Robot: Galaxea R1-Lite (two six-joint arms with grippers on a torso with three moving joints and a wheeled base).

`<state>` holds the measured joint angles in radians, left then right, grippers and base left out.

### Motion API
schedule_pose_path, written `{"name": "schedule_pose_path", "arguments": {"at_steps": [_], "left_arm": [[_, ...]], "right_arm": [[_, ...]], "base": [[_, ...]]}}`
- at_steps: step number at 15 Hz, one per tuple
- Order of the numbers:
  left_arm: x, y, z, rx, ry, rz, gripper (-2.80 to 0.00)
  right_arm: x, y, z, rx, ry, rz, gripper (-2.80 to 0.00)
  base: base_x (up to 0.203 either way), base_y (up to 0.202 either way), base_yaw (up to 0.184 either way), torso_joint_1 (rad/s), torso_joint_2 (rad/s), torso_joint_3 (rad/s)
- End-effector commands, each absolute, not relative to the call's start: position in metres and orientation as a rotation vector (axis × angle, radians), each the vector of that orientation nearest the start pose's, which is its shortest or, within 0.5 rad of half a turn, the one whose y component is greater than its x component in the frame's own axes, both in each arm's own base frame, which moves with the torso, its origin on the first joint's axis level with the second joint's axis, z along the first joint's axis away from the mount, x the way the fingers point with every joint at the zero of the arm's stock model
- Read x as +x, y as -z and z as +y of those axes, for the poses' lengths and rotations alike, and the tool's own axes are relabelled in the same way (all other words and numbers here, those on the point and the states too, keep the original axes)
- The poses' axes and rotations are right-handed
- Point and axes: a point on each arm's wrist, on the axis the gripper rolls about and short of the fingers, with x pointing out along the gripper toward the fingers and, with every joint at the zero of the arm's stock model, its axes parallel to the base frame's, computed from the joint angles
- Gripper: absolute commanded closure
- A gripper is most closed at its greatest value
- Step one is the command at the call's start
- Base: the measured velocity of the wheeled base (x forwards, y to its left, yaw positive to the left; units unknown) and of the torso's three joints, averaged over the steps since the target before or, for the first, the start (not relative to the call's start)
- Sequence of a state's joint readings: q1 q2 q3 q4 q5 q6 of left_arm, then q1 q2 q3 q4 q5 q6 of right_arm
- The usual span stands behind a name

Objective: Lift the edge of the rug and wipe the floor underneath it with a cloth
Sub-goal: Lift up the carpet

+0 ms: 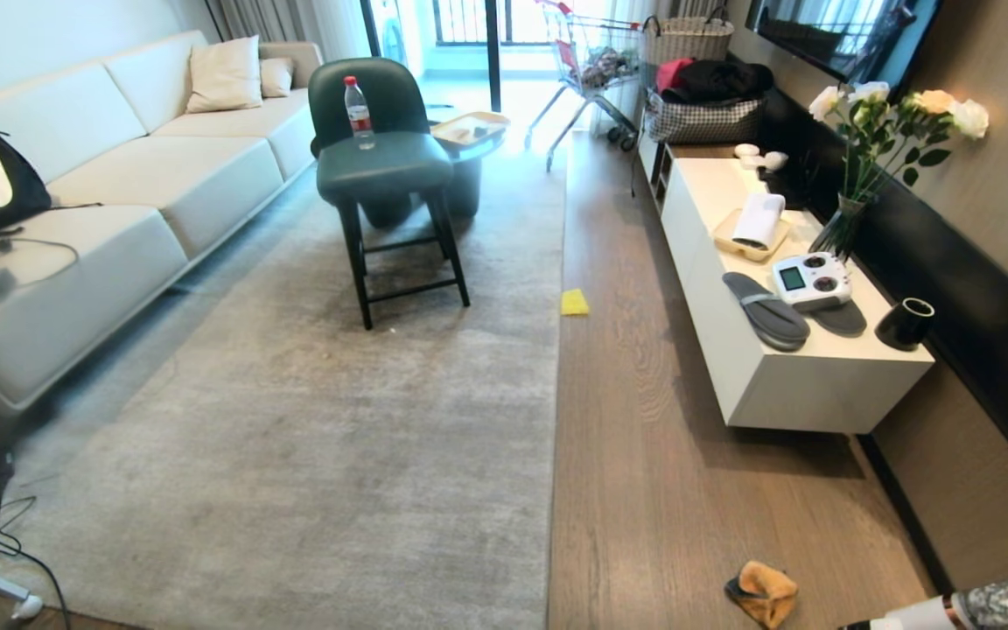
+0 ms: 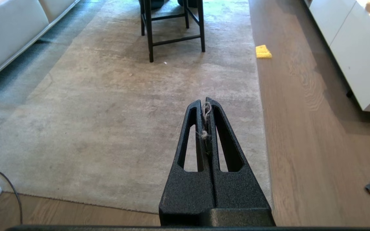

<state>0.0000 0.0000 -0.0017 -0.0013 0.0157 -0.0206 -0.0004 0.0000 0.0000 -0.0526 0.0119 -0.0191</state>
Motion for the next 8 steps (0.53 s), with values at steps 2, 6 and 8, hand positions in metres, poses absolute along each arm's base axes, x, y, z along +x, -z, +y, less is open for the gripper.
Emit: {"name": "schedule_pose_path", "arguments": {"at_steps": [2, 6, 8], "left_arm": [[-0.0229, -0.0761, 0.0004, -0.022, -0.016, -0.003, 0.0], [-0.0229, -0.0761, 0.0004, -0.022, -0.016, -0.003, 0.0], [-0.0229, -0.0761, 0.0004, -0.022, -0.017, -0.003, 0.0]], "right_arm": [[-0.0229, -0.081, 0.0003, -0.019, -0.01, -0.054, 0.0], [-0.0229, -0.081, 0.0003, -0.019, -0.01, -0.054, 0.0], [-0.0229, -0.081, 0.0003, -0.019, -0.011, -0.053, 0.0]], "base": [[0.0, 0.0, 0.0, -0.148, 0.49, 0.36], [0.0, 0.0, 0.0, -0.113, 0.48, 0.37], [0.0, 0.0, 0.0, -0.081, 0.46, 0.38]]}}
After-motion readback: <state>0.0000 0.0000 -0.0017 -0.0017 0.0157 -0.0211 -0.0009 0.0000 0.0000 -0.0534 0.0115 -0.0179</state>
